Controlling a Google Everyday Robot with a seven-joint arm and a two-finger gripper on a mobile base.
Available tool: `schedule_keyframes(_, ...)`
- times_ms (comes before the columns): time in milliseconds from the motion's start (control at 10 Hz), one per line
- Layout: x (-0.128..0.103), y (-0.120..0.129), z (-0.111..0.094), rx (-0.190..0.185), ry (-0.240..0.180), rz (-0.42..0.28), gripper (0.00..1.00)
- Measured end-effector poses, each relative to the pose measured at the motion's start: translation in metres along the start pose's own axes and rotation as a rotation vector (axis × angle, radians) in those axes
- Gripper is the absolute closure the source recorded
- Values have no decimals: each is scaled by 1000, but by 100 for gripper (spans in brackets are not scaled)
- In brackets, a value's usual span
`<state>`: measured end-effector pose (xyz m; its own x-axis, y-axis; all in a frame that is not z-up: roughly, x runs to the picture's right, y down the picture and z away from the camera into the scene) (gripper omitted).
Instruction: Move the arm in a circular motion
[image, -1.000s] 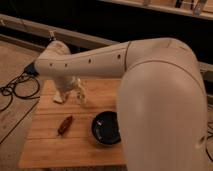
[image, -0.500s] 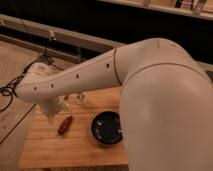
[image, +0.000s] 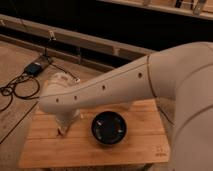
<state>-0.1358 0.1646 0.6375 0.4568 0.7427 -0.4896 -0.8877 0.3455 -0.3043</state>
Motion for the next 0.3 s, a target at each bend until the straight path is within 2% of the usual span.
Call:
schedule_keyframes(200, 6, -15, -3, -33, -6, 60, 35)
schedule_keyframes(300, 6, -16, -4, -37, -7, 64, 35)
